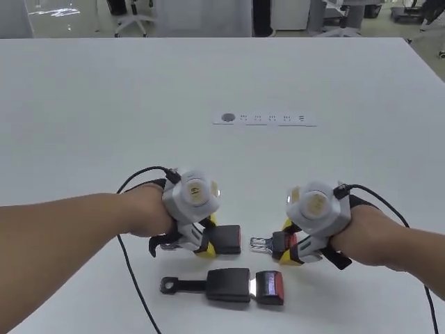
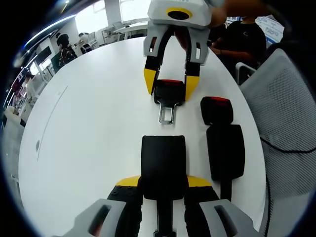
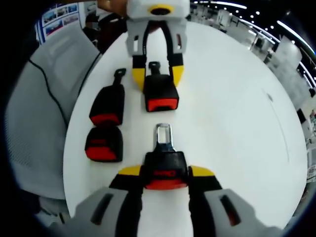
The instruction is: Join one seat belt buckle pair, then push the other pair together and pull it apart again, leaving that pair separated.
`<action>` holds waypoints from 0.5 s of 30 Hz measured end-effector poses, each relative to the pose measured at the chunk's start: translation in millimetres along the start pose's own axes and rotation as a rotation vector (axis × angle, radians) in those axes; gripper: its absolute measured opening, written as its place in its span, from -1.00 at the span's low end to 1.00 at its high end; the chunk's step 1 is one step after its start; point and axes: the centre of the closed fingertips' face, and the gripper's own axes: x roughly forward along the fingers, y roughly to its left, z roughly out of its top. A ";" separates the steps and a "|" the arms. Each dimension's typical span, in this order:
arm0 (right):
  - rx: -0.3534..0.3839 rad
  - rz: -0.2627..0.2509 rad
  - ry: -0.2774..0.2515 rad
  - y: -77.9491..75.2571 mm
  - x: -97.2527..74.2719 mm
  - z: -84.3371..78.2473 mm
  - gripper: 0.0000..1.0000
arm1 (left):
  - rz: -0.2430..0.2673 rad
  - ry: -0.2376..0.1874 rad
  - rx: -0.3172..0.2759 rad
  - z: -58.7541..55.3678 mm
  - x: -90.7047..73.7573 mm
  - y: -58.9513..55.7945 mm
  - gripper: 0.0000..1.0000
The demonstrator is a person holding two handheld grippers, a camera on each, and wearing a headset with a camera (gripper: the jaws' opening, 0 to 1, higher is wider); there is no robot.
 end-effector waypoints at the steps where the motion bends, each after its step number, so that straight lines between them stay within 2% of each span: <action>1: -0.001 -0.002 0.004 0.0 -1.6 -2.9 -0.30 | 0.001 0.000 0.003 0.1 0.1 0.1 -0.35; 6: -0.001 -0.018 0.031 0.0 -15.1 -26.7 -0.30 | 0.006 -0.009 -0.005 0.0 -0.5 0.2 -0.35; 15: 0.042 -0.040 0.082 -0.9 -39.9 -73.2 -0.30 | 0.012 -0.019 -0.016 -0.6 -0.9 0.6 -0.35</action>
